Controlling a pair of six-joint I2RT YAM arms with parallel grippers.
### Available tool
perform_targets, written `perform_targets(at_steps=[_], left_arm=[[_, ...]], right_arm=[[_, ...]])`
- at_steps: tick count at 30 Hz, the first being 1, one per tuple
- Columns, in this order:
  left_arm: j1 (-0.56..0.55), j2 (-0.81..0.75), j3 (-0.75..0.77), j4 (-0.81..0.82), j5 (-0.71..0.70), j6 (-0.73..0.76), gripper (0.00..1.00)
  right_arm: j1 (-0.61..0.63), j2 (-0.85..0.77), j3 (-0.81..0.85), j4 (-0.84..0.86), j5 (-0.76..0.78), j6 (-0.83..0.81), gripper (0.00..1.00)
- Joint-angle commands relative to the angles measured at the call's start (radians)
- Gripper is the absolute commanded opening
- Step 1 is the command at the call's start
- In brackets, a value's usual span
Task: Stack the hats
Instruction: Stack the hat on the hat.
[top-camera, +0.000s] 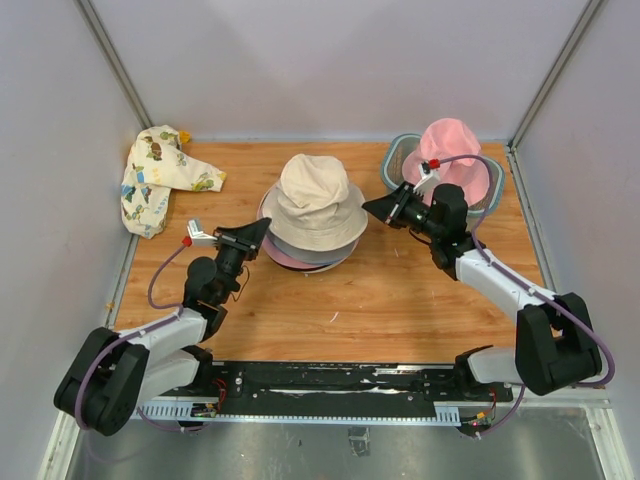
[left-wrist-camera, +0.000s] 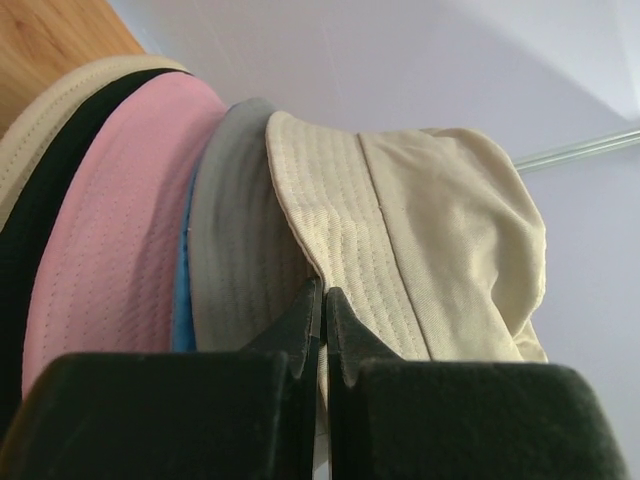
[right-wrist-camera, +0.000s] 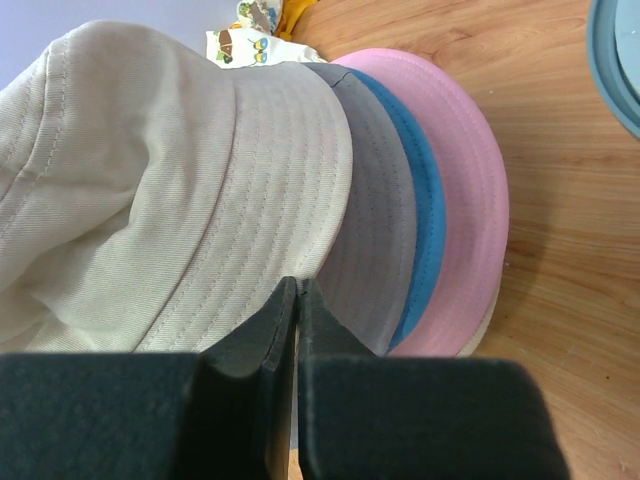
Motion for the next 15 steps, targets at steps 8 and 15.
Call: perform_targets(at_steps=[8, 15], left_arm=[[0.006, 0.012, 0.008, -0.181, -0.013, 0.019, 0.0], [0.006, 0.011, 0.045, -0.296, -0.029, 0.044, 0.0]], right_arm=[[-0.01, 0.029, -0.019, -0.04, 0.053, -0.092, 0.01], [-0.001, 0.068, -0.026, -0.05, 0.095, -0.13, 0.01]])
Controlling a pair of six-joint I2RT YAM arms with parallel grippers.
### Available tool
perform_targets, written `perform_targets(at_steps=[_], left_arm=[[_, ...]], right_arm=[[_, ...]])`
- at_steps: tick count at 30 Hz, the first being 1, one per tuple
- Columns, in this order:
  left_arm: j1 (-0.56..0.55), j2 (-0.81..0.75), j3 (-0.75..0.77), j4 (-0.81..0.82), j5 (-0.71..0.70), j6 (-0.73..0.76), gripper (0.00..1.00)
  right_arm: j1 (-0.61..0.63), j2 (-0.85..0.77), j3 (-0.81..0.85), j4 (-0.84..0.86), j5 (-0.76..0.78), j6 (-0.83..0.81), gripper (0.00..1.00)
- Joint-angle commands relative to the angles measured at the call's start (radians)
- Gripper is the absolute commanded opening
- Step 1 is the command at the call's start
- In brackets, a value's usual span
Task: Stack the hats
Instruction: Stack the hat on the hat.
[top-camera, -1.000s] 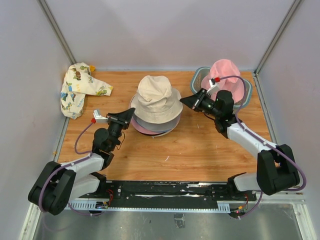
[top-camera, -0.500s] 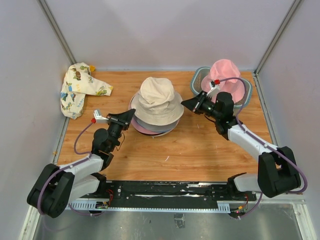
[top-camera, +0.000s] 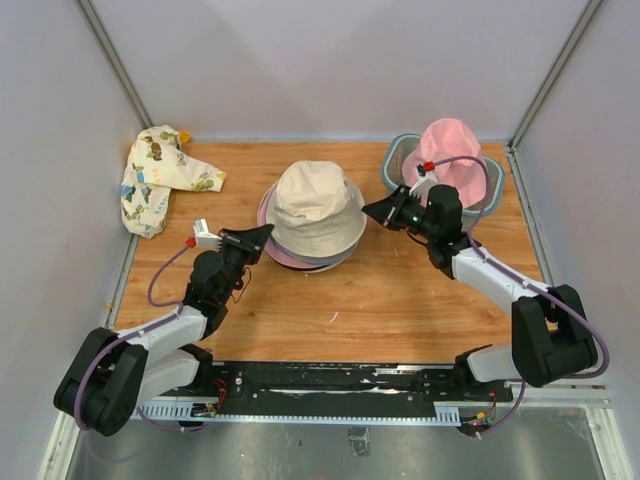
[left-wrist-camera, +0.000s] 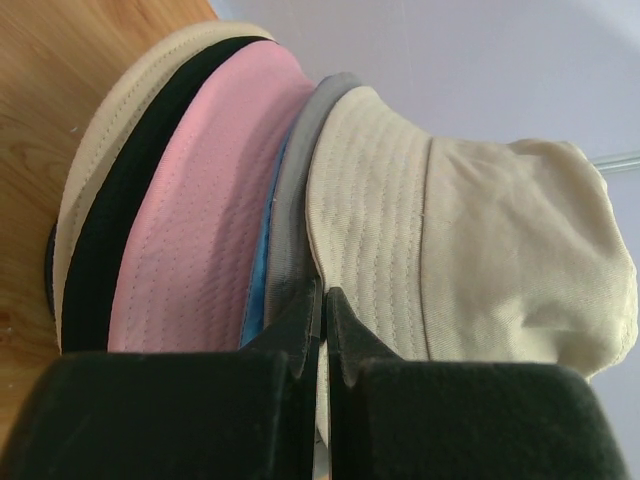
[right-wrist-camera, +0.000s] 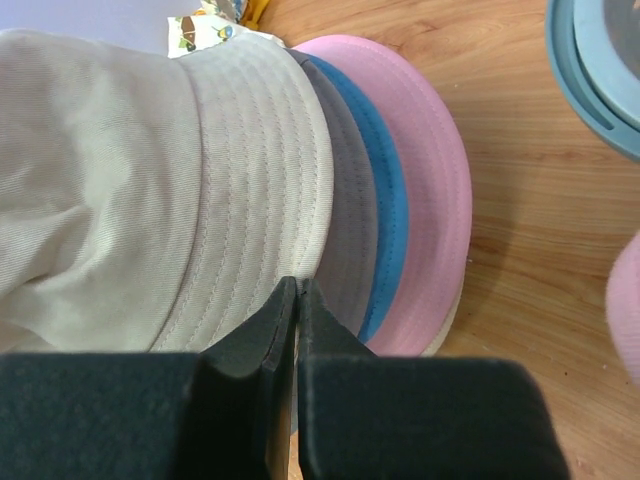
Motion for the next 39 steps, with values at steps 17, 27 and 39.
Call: perform_targets(at_steps=[17, 27, 39], left_arm=[[0.007, 0.062, 0.079, -0.283, -0.037, 0.109, 0.0], [0.009, 0.004, 0.035, -0.367, -0.066, 0.137, 0.01], [0.008, -0.032, -0.021, -0.35, 0.012, 0.122, 0.01]], right_arm=[[0.012, 0.149, 0.012, -0.056, 0.095, -0.106, 0.0], [0.022, 0.101, 0.056, -0.116, 0.141, -0.141, 0.01], [0.038, 0.265, 0.296, -0.197, 0.13, -0.146, 0.01]])
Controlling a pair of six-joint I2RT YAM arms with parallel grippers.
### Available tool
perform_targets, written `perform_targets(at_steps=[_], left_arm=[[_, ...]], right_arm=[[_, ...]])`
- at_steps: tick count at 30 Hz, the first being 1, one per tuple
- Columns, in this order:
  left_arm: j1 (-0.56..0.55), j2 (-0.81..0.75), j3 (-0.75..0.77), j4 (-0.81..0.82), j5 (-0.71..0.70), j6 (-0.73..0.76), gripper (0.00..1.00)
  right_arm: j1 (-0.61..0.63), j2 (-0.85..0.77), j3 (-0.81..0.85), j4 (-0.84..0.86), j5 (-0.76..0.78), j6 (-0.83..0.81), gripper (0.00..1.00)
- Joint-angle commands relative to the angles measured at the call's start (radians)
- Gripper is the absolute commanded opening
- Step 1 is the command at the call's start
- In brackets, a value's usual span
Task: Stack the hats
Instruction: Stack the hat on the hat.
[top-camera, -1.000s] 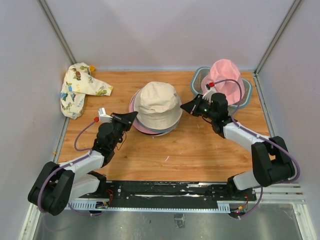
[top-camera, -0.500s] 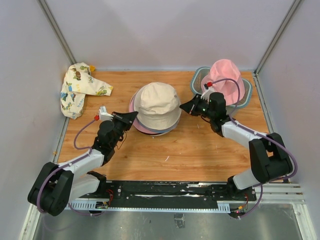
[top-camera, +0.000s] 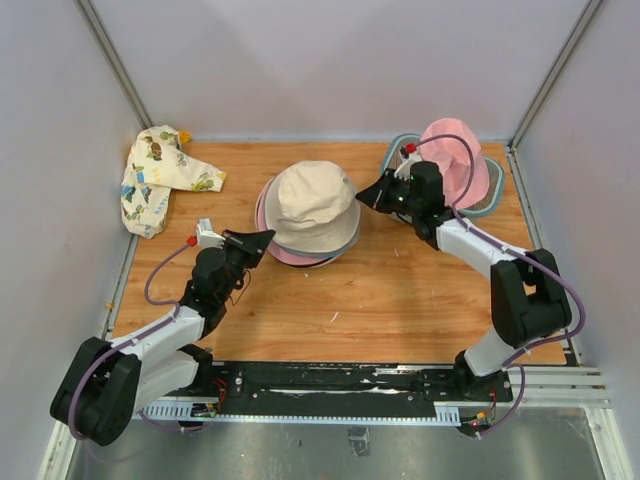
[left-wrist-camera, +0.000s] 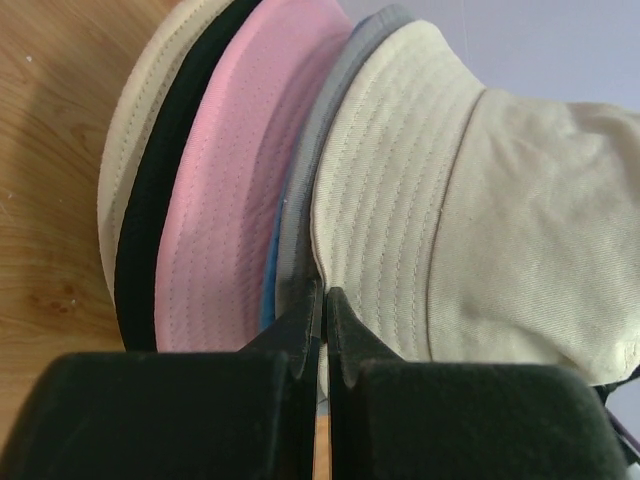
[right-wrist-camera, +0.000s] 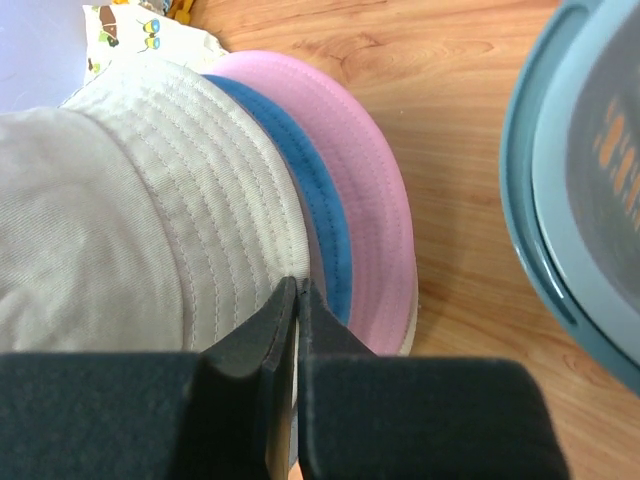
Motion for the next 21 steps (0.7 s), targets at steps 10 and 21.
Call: perform_targets(at_steps=[10, 21], left_arm=[[0.007, -0.032, -0.105, -0.081, 0.034, 0.015, 0.01], [0.008, -0.251, -0.061, -0.268, -0.064, 0.04, 0.32]], right_arm=[[0.047, 0.191, 0.306, -0.163, 0.093, -0.064, 0.02], [0.047, 0.157, 0.371, -0.209, 0.134, -0.104, 0.47]])
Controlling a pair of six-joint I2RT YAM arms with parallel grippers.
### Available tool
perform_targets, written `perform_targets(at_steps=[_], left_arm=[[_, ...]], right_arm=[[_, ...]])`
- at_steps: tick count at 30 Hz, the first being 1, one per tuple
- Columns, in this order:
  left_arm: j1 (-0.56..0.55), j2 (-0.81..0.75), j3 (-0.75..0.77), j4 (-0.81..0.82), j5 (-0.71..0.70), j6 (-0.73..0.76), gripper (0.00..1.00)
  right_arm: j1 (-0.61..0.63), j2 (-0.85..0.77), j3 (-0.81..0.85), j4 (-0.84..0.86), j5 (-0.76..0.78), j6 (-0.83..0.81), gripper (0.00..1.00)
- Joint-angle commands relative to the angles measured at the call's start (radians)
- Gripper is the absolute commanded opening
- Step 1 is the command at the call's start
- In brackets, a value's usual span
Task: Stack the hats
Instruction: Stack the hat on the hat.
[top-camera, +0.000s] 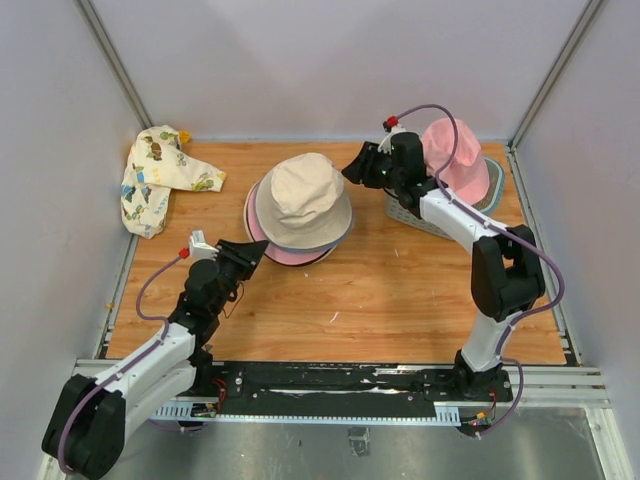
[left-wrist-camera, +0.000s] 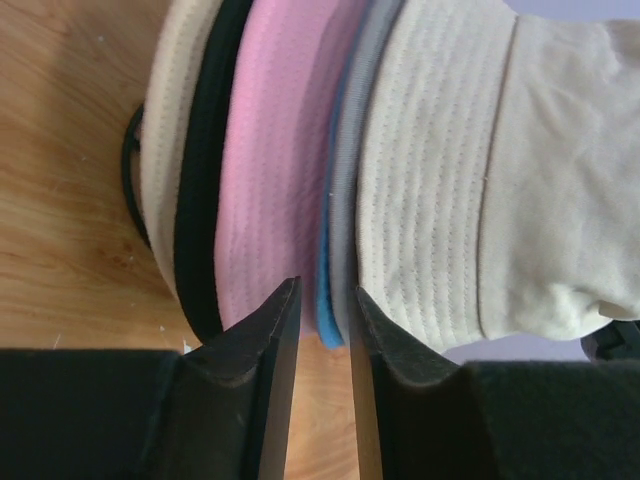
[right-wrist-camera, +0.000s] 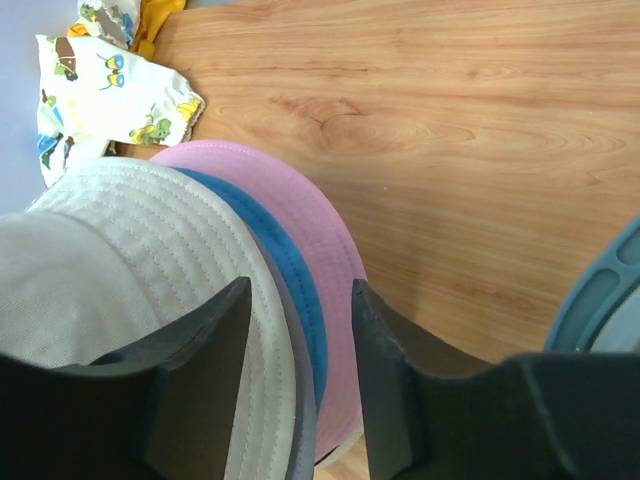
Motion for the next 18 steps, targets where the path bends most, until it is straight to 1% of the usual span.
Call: perform_targets(at_steps=[1, 3, 7, 11, 13, 16, 18], left_arm=[[0.007, -0.059, 0.014, -0.134, -0.067, 0.039, 0.35], [0.007, -0.069, 0.021, -0.148, -0.073, 0.045, 0.41], [0.008, -0.092, 0.027, -0.168, -0.088, 0.047, 0.48], [0.008, -0.114, 0.057, -0.195, -0.122, 0.067, 0.52], [0.007, -0.113, 0.087, -0.204, -0.129, 0.085, 0.52], [0.007, -0.11, 0.134, -0.222, -0.14, 0.115, 0.53], [0.007, -0.111, 0.172, -0.242, -0.146, 0.147, 0.53]], right_arm=[[0.003, -0.095, -0.036, -0.011, 0.07, -0.035, 0.49], [0.001, -0.143, -0.078, -0.002, 0.09, -0.034, 0.53], [-0.003, -0.249, -0.193, 0.023, 0.119, -0.014, 0.56], [-0.003, -0.376, -0.363, 0.085, 0.133, 0.011, 0.57], [-0.003, -0.453, -0.42, 0.092, 0.155, 0.003, 0.58], [-0.004, -0.586, -0.441, 0.054, 0.203, -0.048, 0.61], [-0.004, -0.649, -0.414, -0.018, 0.246, -0.1, 0.64]])
